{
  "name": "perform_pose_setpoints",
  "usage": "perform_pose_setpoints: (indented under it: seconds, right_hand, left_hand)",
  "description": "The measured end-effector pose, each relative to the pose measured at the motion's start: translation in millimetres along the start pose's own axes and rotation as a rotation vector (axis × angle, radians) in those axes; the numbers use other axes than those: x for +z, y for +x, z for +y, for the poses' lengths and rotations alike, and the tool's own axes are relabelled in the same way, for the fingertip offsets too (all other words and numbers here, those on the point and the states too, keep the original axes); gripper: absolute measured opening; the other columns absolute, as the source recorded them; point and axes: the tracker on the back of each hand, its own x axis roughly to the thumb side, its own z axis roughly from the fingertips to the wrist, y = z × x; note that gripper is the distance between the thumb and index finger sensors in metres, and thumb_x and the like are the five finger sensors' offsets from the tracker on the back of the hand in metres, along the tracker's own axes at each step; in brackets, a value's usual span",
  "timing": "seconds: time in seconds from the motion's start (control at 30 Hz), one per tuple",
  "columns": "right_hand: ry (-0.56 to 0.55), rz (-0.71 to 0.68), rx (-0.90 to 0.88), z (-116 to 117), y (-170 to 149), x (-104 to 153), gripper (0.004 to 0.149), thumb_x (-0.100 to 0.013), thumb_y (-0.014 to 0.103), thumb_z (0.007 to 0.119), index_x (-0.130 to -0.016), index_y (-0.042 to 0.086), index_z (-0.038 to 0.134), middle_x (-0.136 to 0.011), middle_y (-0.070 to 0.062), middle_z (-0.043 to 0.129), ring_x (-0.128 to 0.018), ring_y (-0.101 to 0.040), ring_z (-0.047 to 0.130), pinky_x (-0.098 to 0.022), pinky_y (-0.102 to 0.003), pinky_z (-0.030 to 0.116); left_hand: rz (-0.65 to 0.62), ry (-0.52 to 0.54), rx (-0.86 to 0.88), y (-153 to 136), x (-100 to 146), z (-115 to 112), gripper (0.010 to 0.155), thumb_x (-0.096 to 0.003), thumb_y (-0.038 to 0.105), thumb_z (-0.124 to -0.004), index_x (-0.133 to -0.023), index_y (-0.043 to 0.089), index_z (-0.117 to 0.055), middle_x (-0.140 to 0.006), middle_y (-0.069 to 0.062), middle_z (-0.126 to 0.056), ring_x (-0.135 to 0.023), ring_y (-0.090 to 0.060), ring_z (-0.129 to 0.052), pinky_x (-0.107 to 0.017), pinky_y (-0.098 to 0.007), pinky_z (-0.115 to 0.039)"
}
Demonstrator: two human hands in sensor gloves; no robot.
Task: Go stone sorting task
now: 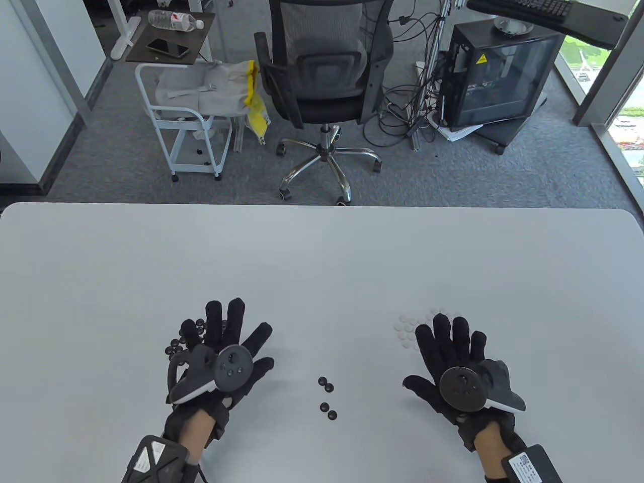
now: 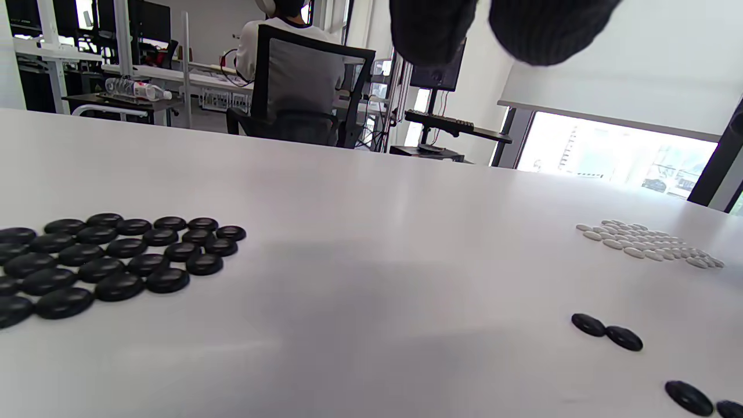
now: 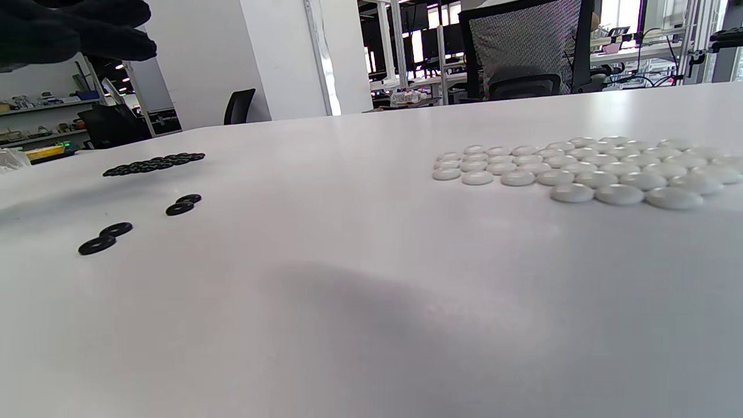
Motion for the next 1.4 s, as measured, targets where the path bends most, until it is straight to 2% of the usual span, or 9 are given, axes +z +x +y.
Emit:
perform_pose_setpoints:
  seconds: [0.07, 0.2, 0.4, 0.53, 0.73, 0.9, 1.03, 1.3, 1.4]
  right_hand:
    - [0.010, 0.010, -0.023, 0.9, -3.4, 0.7, 0.088, -0.061, 0.053, 0.050, -0.115, -0.004, 0.009, -0.108, -0.048, 0.000, -0.088, -0.069, -0.007, -0.053, -0.087, 0.006]
    - [0.029, 0.012, -0.058, 2.6, -7.6, 0.7, 0.088, -0.061, 0.053, 0.051, -0.115, -0.004, 0.010, -0.108, -0.048, 0.000, -0.088, -0.069, -0.007, -0.053, -0.087, 0.006]
    - [0.036, 0.023, -0.071, 2.5, -8.1, 0.6, 0.088, -0.062, 0.052, 0.051, -0.116, -0.005, 0.012, -0.108, -0.048, 0.000, -0.088, -0.070, -0.007, -0.053, -0.087, 0.006]
    - [0.061, 0.036, -0.073, 3.8, -9.1, 0.3, 0.087, -0.062, 0.052, 0.051, -0.116, -0.005, 0.012, -0.108, -0.048, 0.000, -0.088, -0.070, -0.007, -0.053, -0.087, 0.006]
    - [0.074, 0.039, -0.073, 3.8, -8.9, 0.7, 0.087, -0.062, 0.051, 0.052, -0.116, -0.005, 0.013, -0.108, -0.048, 0.000, -0.088, -0.070, -0.007, -0.053, -0.087, 0.007]
    - [0.081, 0.043, -0.078, 3.7, -9.4, 0.9, 0.087, -0.063, 0.051, 0.053, -0.116, -0.006, 0.014, -0.108, -0.048, 0.000, -0.088, -0.070, -0.006, -0.053, -0.087, 0.007]
    - [0.080, 0.039, -0.076, 4.0, -9.1, 0.8, 0.088, -0.063, 0.051, 0.053, -0.116, -0.006, 0.013, -0.108, -0.049, 0.000, -0.088, -0.070, -0.006, -0.053, -0.087, 0.007]
    - [0.092, 0.039, -0.075, 5.2, -7.4, 0.4, 0.088, -0.063, 0.051, 0.053, -0.116, -0.007, 0.013, -0.108, -0.049, 0.000, -0.088, -0.070, -0.006, -0.053, -0.087, 0.007]
    - [0.102, 0.042, -0.078, 5.6, -7.1, 0.3, 0.088, -0.063, 0.051, 0.053, -0.116, -0.007, 0.013, -0.107, -0.049, -0.001, -0.088, -0.070, -0.006, -0.052, -0.087, 0.007]
  left_hand:
    - [0.036, -0.096, 0.084, -2.2, -3.8, 23.1, 0.063, -0.0605, 0.057, -0.058, -0.118, 0.032, -0.055, -0.121, -0.022, 0.003, -0.100, -0.054, 0.014, -0.050, -0.082, 0.003]
    - [0.031, -0.238, 0.201, -5.4, -20.3, 35.6, 0.060, -0.0609, 0.056, -0.059, -0.116, 0.031, -0.062, -0.120, -0.022, 0.003, -0.099, -0.054, 0.014, -0.049, -0.082, 0.003]
    - [0.045, -0.493, 0.177, 12.5, -54.7, 8.2, 0.056, -0.0595, 0.054, -0.062, -0.110, 0.032, -0.073, -0.120, -0.022, -0.002, -0.098, -0.055, 0.010, -0.049, -0.081, 0.001]
    - [0.004, -0.583, 0.096, 41.7, -73.1, -16.3, 0.055, -0.0583, 0.054, -0.062, -0.107, 0.034, -0.076, -0.119, -0.021, -0.003, -0.098, -0.054, 0.009, -0.049, -0.081, 0.000]
    - [-0.126, -0.636, 0.066, 81.7, -83.8, -50.2, 0.056, -0.0578, 0.053, -0.061, -0.110, 0.035, -0.068, -0.117, -0.022, 0.000, -0.096, -0.054, 0.010, -0.049, -0.081, 0.000]
    - [-0.165, -0.673, 0.042, 91.5, -84.8, -71.5, 0.061, -0.0549, 0.054, -0.058, -0.113, 0.037, -0.060, -0.115, -0.022, 0.004, -0.095, -0.053, 0.012, -0.049, -0.081, 0.000]
    - [-0.150, -0.661, 0.052, 88.8, -88.1, -75.5, 0.065, -0.0523, 0.057, -0.055, -0.114, 0.036, -0.057, -0.114, -0.021, 0.006, -0.094, -0.053, 0.013, -0.049, -0.081, 0.000]
    - [0.204, -0.588, -0.105, 33.5, -110.3, -50.5, 0.066, -0.0515, 0.056, -0.052, -0.114, 0.037, -0.059, -0.112, -0.018, 0.012, -0.093, -0.052, 0.018, -0.048, -0.080, 0.004]
    - [0.281, -0.597, -0.048, 9.1, -110.6, -45.9, 0.067, -0.0509, 0.056, -0.052, -0.114, 0.037, -0.060, -0.112, -0.017, 0.013, -0.093, -0.052, 0.019, -0.048, -0.080, 0.004]
